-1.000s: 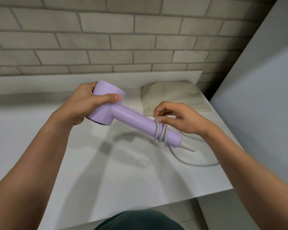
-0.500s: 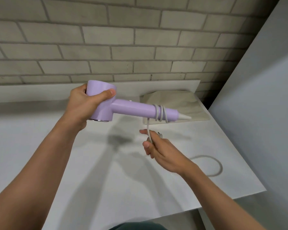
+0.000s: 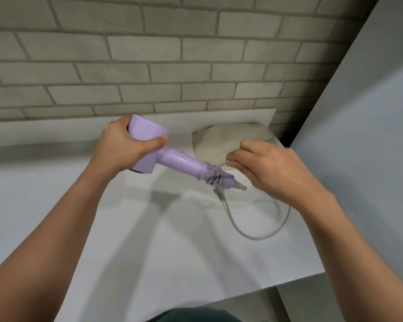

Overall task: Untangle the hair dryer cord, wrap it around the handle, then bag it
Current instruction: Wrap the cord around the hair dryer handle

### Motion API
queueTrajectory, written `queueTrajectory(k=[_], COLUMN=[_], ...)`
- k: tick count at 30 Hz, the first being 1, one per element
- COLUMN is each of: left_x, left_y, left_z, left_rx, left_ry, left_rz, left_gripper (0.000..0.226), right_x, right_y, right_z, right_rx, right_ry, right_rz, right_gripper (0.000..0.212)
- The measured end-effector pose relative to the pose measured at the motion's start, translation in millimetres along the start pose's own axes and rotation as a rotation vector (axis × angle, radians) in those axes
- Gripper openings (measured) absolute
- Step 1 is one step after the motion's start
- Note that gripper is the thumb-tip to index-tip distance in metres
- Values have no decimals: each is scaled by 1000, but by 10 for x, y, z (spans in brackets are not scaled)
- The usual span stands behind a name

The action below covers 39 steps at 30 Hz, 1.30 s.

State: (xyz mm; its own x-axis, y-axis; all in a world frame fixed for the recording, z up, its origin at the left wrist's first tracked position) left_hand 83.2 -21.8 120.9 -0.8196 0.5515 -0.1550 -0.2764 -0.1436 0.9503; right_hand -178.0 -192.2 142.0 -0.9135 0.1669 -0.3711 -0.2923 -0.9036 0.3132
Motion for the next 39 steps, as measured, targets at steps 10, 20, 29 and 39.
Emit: queueTrajectory(k=[10,20,29,39], left_x=[121,209,97,50], left_y=[185,121,-35,-155], left_z=[-3,-255,-392,-316], left_rx=[202,431,478,145], left_ry=[-241,-233,88,210], left_rz=[7,130,195,53], left_gripper=[57,56,43,51], right_x=[-27,205,212,172], right_y=[320,97,-222,17], right_z=[-343,-759,-663,-58], right_rx=[-125,-331,-487,-498], right_ry=[182,-58,-409,-507], right_rz=[-95,-231,-115,-42], right_gripper=[40,40,39,21])
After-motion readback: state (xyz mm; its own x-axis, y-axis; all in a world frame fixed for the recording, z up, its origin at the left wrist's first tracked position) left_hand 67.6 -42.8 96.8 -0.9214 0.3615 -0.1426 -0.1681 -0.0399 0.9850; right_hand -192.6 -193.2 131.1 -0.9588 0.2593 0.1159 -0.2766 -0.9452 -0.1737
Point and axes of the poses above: each hand's wrist, its own x-axis away from the middle knuckle, its own z-axis out of the back of the hand, y = z × x, the point moved 2 cm from there along -x, towards the middle knuckle, and after that the axes turned 13 degrees about x, right-handed, at the moved point
